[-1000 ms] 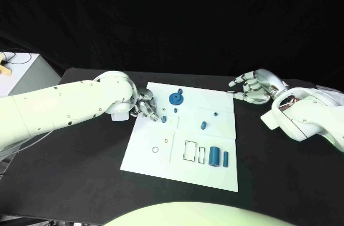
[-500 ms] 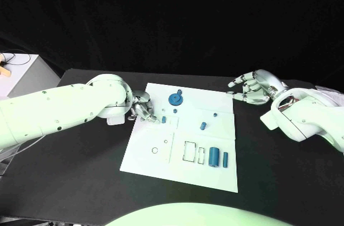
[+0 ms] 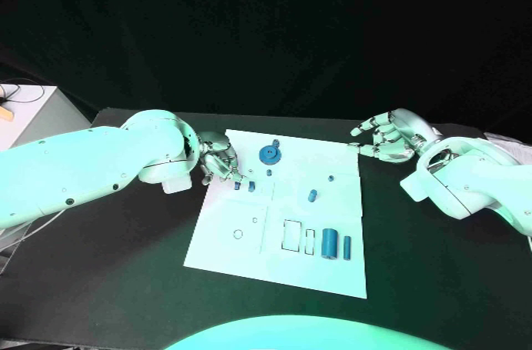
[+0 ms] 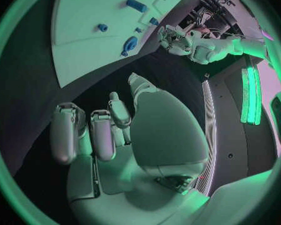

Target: Assemble the parts on the task board

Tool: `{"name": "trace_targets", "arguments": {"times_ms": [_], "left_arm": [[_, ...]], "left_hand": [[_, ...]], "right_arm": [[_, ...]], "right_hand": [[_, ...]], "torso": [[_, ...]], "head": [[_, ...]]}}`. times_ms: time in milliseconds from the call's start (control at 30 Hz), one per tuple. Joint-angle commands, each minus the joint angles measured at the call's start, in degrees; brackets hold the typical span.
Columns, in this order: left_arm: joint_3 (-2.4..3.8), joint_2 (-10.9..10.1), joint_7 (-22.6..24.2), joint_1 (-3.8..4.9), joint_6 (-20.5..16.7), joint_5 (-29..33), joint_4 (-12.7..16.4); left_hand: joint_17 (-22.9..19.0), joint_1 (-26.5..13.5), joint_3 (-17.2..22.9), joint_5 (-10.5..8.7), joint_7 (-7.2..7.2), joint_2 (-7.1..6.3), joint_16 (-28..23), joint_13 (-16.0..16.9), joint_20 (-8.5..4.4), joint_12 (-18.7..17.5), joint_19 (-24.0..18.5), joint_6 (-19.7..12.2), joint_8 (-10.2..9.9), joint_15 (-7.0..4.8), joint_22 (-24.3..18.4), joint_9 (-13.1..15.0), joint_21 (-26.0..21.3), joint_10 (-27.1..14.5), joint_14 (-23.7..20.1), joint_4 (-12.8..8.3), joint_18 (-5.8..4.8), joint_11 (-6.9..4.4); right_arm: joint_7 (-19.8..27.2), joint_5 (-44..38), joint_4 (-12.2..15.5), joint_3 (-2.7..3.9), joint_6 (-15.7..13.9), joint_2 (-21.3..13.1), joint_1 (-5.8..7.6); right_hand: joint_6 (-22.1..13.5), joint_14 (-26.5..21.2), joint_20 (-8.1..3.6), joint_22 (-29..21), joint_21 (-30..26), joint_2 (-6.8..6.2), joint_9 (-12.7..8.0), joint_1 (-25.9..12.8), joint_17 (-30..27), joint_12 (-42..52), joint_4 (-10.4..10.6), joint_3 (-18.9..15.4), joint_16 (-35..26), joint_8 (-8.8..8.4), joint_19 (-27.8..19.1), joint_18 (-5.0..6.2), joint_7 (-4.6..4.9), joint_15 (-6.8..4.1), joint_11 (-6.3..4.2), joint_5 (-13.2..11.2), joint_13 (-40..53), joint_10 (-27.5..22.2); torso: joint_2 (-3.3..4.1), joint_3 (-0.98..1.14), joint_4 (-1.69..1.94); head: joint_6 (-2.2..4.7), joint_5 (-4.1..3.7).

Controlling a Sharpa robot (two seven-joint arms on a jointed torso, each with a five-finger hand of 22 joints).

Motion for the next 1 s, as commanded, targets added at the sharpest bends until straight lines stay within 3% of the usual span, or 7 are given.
{"name": "trace_targets", "arguments": {"times_ms": [33, 67, 200, 333, 467, 667, 1000], "left_arm": [[0.2, -0.11, 3.28, 0.05, -6.79, 4.99, 0.64], [0.27, 0.01, 4.2, 0.06, -8.5, 5.98, 0.61], [0.11, 0.79, 7.51, 0.04, -12.58, 7.5, 0.15], [-1.15, 2.42, 13.31, -0.08, -15.11, 6.71, -0.91], [-2.21, 4.13, 19.47, -0.2, -15.37, 4.22, -2.53], [-3.57, 6.77, 26.08, -0.29, -16.64, -3.77, -5.24], [-6.36, 10.43, 26.6, -0.65, -18.56, -16.03, -8.83]], "left_hand": [[-3.43, 1.07, -0.87, 0.04, 0.78, 0.32, -1.57, -0.59, 0.59, -0.22, -2.79, -1.72, -0.59, 0.68, -4.19, -1.1, -2.54, -1.64, -1.83, -0.05, 1.14, 0.75], [-8.88, 2.3, -1.15, 0.15, 1.24, 0.63, -4.42, -1.21, 1.12, -0.62, -3.91, -2.81, -0.75, 1.18, -5.11, -2.0, -3.99, -3.48, -5.07, -0.04, 1.2, 1.25], [-11.78, 5.82, -0.47, 0.34, 1.77, 0.82, -5.75, -1.87, 1.55, -0.76, -4.39, -3.52, -0.32, 1.59, -5.76, -2.87, -5.1, -5.31, -6.95, -0.28, 1.22, 1.7], [-25.19, 15.73, 5.06, 0.44, 3.11, 0.6, -13.29, -4.76, 2.45, -3.77, -7.1, -5.01, -0.67, 2.73, -7.42, -5.41, -8.36, -10.81, -17.36, -2.75, 1.12, 3.0], [-30.06, 19.82, 9.46, 0.04, 3.66, -0.06, -15.4, -8.53, 2.95, -7.47, -8.71, -5.17, -2.18, 3.37, -6.62, -8.87, -7.46, -13.73, -21.89, -5.49, 1.21, 3.76], [-31.25, 19.76, 9.96, -0.33, 3.8, -1.23, -15.02, -11.68, 3.36, -10.28, -10.76, -5.32, -4.38, 3.74, -5.33, -12.64, -5.89, -15.39, -23.24, -7.1, 1.27, 4.13], [-30.54, 18.63, 8.9, -0.43, 3.28, -2.39, -12.68, -13.86, 3.45, -11.41, -10.54, -4.42, -4.96, 3.56, -4.92, -15.37, -5.0, -15.64, -21.34, -7.63, 1.35, 3.92]], "right_arm": [[0.6, -0.25, -0.01, 0.0, 0.24, -0.01, -0.07], [0.6, -0.24, -0.02, 0.0, 0.23, 0.0, -0.08], [0.61, -0.23, -0.05, 0.0, 0.17, 0.03, -0.09], [0.68, -0.22, -0.11, 0.0, 0.03, 0.08, -0.1], [0.73, -0.47, -0.19, 0.0, 0.08, 0.16, -0.1], [0.77, -1.2, -0.3, 0.0, 0.02, 0.28, -0.11], [0.71, -1.73, -0.38, 0.0, -0.17, 0.42, -0.13]], "right_hand": [[-0.42, 3.06, 0.33, 7.61, -0.29, -0.11, -0.09, -0.6, 5.83, 0.0, 0.07, -0.26, -0.13, 0.24, -0.07, 0.38, -0.01, 0.36, -0.05, 0.3, -0.05, -0.24], [-0.44, 3.06, 0.33, 7.62, -0.29, -0.1, -0.1, -0.62, 5.84, 0.0, 0.07, -0.27, -0.12, 0.24, -0.07, 0.38, -0.01, 0.36, -0.04, 0.31, -0.06, -0.24], [-0.52, 3.08, 0.33, 7.63, -0.28, -0.06, -0.12, -0.69, 5.9, 0.02, 0.08, -0.28, -0.1, 0.23, -0.05, 0.38, 0.0, 0.36, -0.04, 0.37, -0.08, -0.26], [-0.54, 3.04, 0.33, 7.48, -0.55, -0.06, -0.13, -0.7, 5.78, -0.21, 0.07, -0.28, -0.18, 0.23, -0.17, 0.44, 0.01, 0.36, -0.03, 0.38, -0.31, -0.47], [-0.55, 3.05, 0.33, 7.54, -0.46, -0.03, -0.13, -0.64, 5.83, -0.34, 0.04, -0.24, -0.16, 0.23, -0.12, 0.41, 0.0, 0.36, -0.04, 0.41, -0.44, -0.6], [-0.56, 3.02, 0.33, 7.49, -0.55, -0.01, -0.14, -0.56, 5.74, -0.47, 0.0, -0.19, -0.22, 0.24, -0.16, 0.43, 0.0, 0.36, -0.04, 0.44, -0.57, -0.72], [-0.56, 3.04, 0.33, 7.48, -0.58, 0.06, -0.14, -0.48, 5.81, -0.47, -0.02, -0.12, -0.18, 0.24, -0.17, 0.44, 0.0, 0.36, -0.05, 0.49, -0.58, -0.73]], "torso": [[0.01, -0.01, 0.06], [-0.01, 0.01, 0.1], [0.01, 0.01, 0.09], [-0.03, 0.0, 0.13], [0.04, -0.07, 0.04], [0.0, 0.08, 0.04], [0.06, 0.01, 0.05]], "head": [[0.01, -0.13], [0.0, -0.16], [0.09, -0.14], [0.34, -0.22], [0.63, -0.36], [1.04, -0.41], [1.47, -0.57]]}}
